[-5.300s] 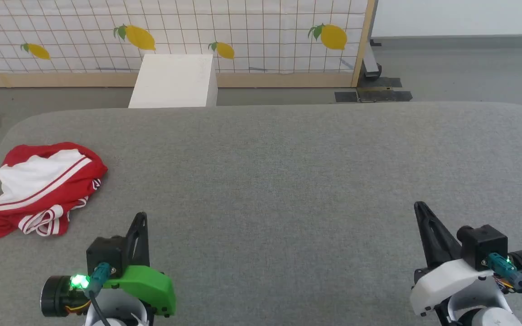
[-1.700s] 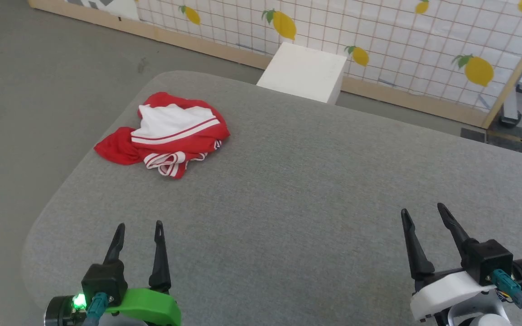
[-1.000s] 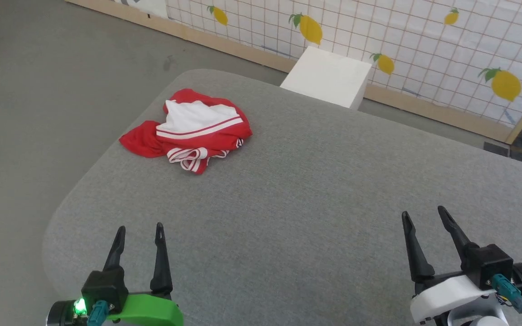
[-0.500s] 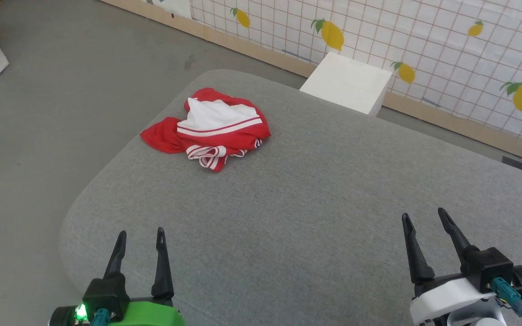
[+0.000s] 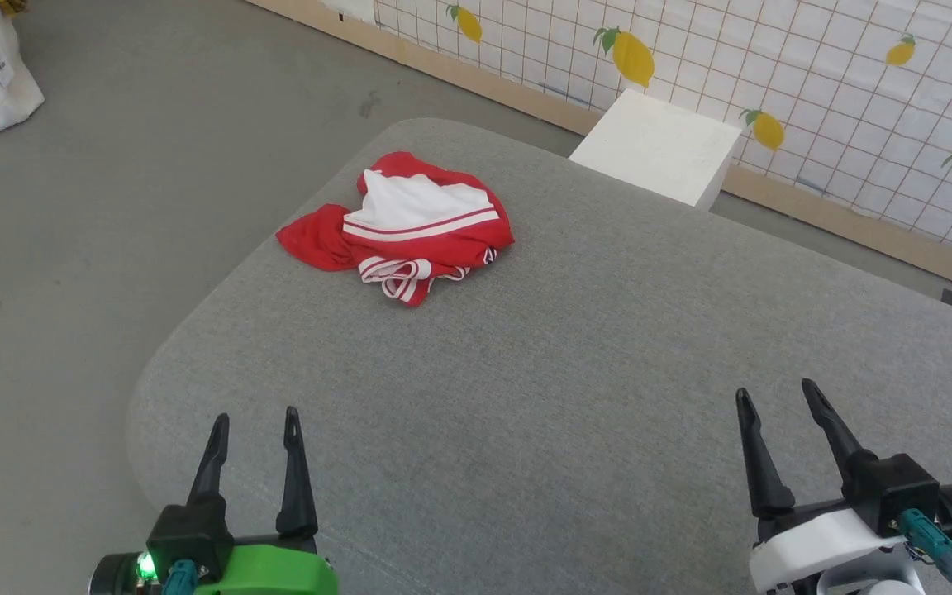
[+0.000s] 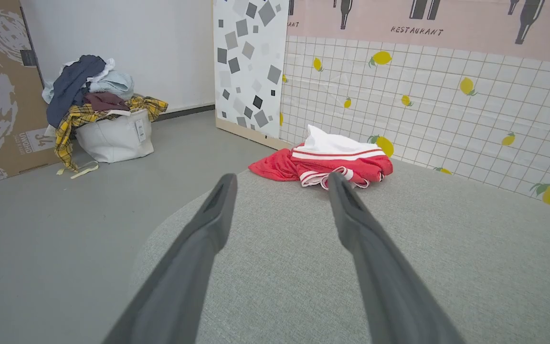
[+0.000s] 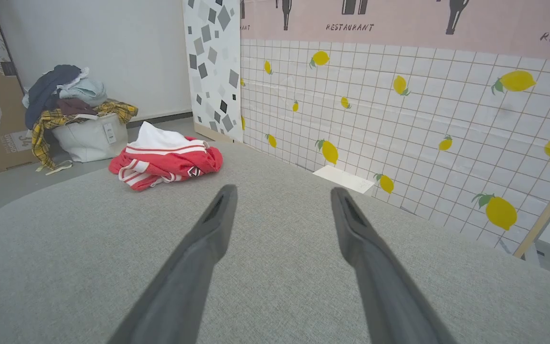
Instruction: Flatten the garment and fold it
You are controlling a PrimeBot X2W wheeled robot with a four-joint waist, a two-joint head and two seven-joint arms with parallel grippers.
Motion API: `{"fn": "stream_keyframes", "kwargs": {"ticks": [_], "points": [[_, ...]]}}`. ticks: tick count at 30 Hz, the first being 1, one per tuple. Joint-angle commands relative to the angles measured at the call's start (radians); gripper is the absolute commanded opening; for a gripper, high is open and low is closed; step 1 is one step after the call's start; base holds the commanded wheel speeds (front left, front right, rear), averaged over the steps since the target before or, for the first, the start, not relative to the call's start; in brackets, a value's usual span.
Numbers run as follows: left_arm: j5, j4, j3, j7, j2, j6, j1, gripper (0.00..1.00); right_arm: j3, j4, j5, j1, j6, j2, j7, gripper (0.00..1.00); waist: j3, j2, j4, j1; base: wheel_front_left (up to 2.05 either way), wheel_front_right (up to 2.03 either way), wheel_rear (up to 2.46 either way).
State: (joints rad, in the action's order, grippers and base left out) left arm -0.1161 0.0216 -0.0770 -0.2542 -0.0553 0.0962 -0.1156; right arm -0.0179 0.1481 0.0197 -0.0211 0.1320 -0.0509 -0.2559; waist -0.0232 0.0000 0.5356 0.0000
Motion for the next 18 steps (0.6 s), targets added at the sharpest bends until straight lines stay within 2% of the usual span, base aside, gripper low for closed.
{"fn": "stream_keyframes", "kwargs": {"ticks": [1, 4, 8, 13, 18], "points": [[-0.026, 0.004, -0.001, -0.008, 0.005, -0.010, 0.026, 1.00, 0.001, -0.003, -0.003, 0.010, -0.001, 0.001, -0.006, 1.00, 0.008, 0.0000, -0.005, 0.0000, 0.00, 0.00, 0.00], [-0.048, -0.013, -0.009, -0.008, -0.001, -0.041, 0.078, 1.00, -0.001, -0.013, -0.012, 0.014, -0.001, 0.001, -0.006, 1.00, 0.024, 0.0000, -0.008, 0.0000, 0.00, 0.00, 0.00], [-0.034, -0.009, -0.025, 0.022, -0.047, -0.090, 0.227, 1.00, -0.004, -0.039, -0.037, 0.028, -0.001, 0.001, -0.004, 1.00, 0.068, 0.0000, -0.024, 0.0000, 0.00, 0.00, 0.00], [-0.046, 0.029, -0.055, 0.171, -0.094, -0.160, 0.452, 1.00, -0.009, -0.114, -0.077, 0.055, -0.001, 0.001, 0.025, 1.00, 0.158, 0.0000, -0.055, 0.0000, 0.00, 0.00, 0.00], [-0.076, -0.034, -0.058, 0.300, -0.147, -0.195, 0.679, 1.00, 0.008, -0.205, -0.105, 0.085, -0.001, -0.009, 0.067, 1.00, 0.265, 0.0000, -0.101, 0.0000, 0.00, 0.00, 0.00]]}}
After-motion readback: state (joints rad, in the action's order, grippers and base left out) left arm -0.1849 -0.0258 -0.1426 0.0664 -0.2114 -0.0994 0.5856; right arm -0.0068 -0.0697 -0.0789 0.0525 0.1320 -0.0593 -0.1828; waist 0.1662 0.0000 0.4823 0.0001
